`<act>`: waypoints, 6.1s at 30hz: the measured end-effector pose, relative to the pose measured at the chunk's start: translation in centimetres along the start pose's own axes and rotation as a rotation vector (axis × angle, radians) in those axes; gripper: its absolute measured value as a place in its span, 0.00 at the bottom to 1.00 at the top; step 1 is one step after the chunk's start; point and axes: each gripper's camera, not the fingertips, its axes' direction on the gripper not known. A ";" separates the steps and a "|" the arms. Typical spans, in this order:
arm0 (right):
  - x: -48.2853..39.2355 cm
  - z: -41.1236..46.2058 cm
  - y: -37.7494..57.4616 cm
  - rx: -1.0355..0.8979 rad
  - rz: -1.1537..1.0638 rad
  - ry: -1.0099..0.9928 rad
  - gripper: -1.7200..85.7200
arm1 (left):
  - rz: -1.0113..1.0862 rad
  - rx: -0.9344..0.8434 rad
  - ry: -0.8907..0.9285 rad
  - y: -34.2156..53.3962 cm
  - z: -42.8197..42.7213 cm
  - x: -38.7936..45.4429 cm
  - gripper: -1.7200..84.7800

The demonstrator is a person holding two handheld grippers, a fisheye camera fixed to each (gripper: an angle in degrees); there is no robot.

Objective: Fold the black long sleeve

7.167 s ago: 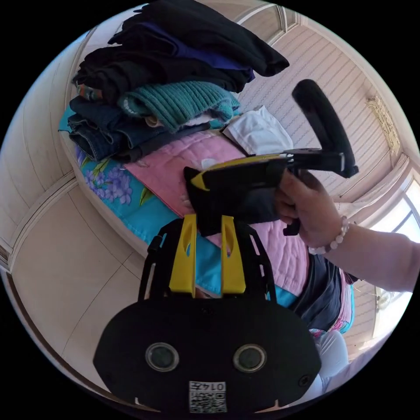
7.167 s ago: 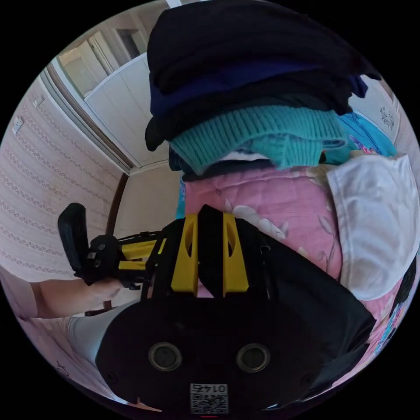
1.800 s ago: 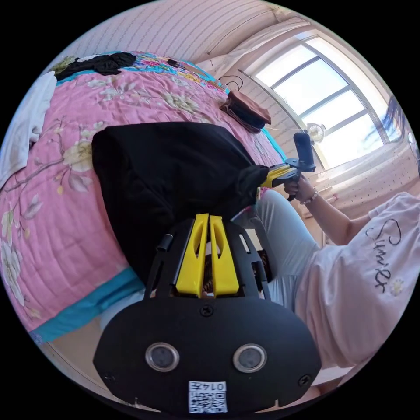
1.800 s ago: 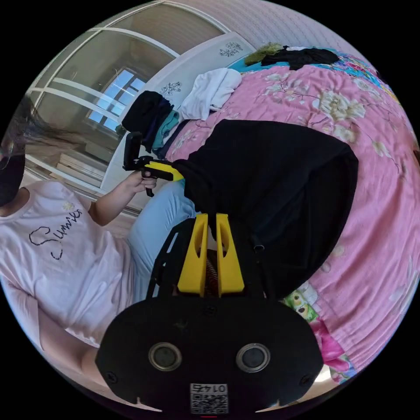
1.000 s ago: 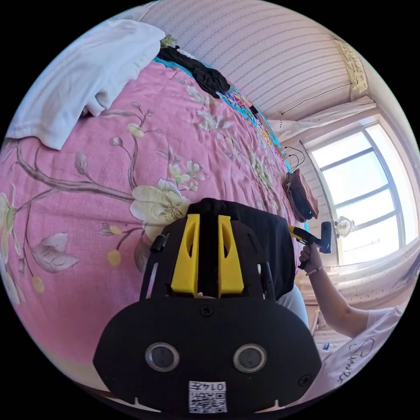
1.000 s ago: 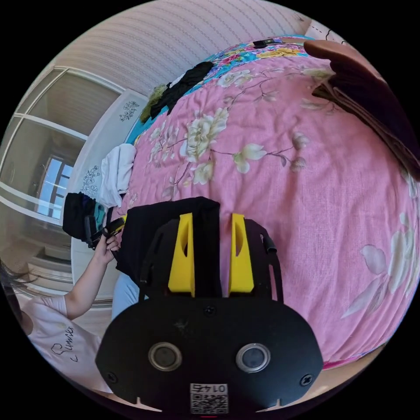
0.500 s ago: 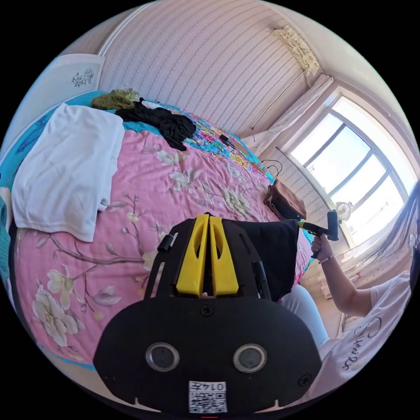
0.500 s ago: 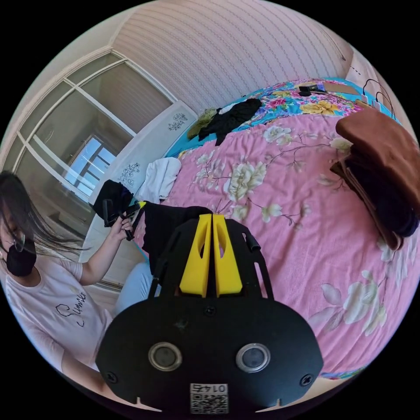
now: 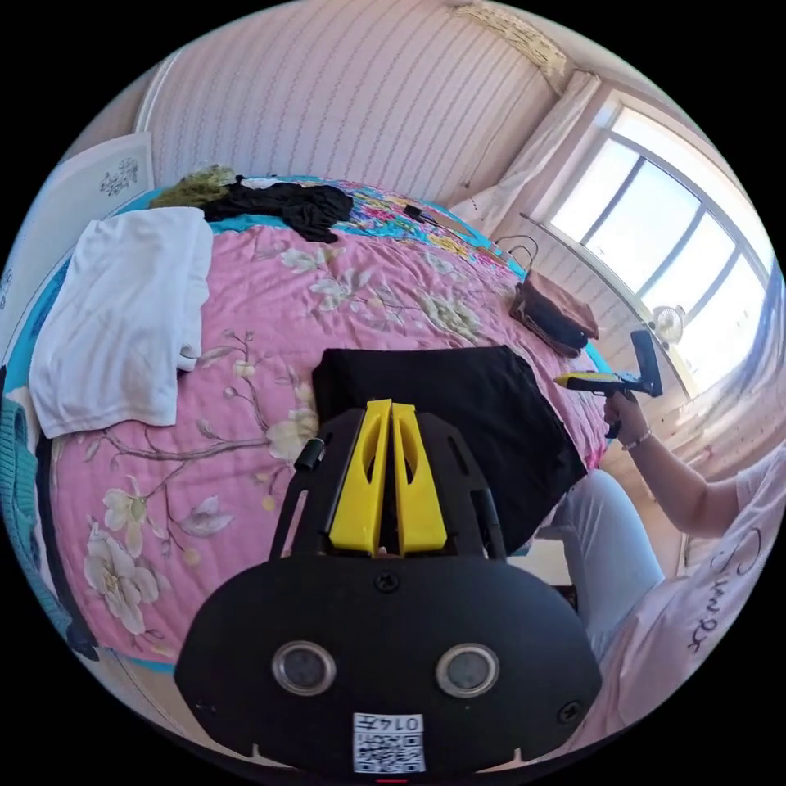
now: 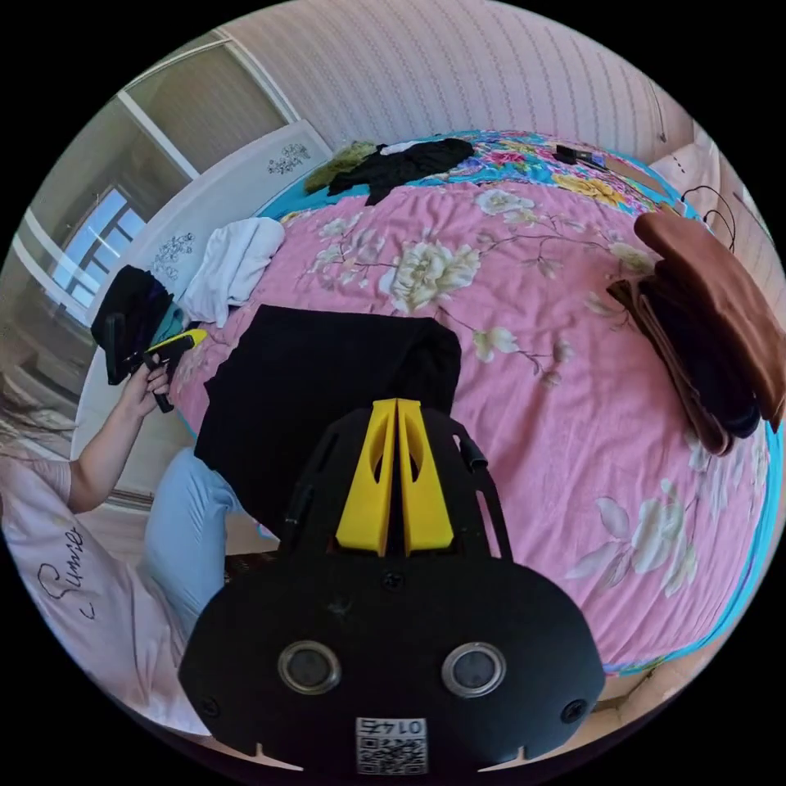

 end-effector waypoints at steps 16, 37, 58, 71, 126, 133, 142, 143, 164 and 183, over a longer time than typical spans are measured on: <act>-16.0 16.2 -12.6 -0.419 -0.404 0.091 0.01 | 0.279 -0.155 -0.080 11.6 11.5 19.1 0.01; 0.1 -1.6 8.2 -0.014 0.133 0.047 0.07 | 0.486 0.013 0.064 14.6 12.0 28.5 0.15; 5.6 -4.0 9.9 0.059 0.062 -0.467 0.07 | 0.450 -0.078 -0.123 9.3 18.5 34.0 0.07; 13.9 1.4 1.7 0.189 0.303 -0.267 0.15 | 0.348 -0.006 -0.058 7.7 14.2 31.1 0.06; -30.3 19.0 -31.5 -0.530 -0.683 -0.006 0.18 | -0.237 -0.312 -0.157 3.8 0.6 4.9 0.13; -30.0 14.6 -30.4 -0.414 -0.718 -0.065 0.09 | -0.240 -0.242 -0.214 3.3 -2.0 6.8 0.09; -28.3 12.8 -29.9 -0.382 -0.677 -0.089 0.09 | -0.211 -0.324 -0.402 2.4 0.5 7.9 0.15; -28.1 12.6 -29.6 -0.379 -0.675 -0.084 0.09 | -0.213 -0.344 -0.407 2.1 0.9 8.0 0.15; -18.3 -9.4 -24.4 0.166 -0.459 -0.311 0.07 | 0.035 0.273 -0.202 2.8 -16.9 13.7 0.01; -29.4 8.2 -38.8 -0.092 -0.576 -0.194 0.13 | -0.277 0.190 -0.471 6.5 -15.5 -8.3 0.08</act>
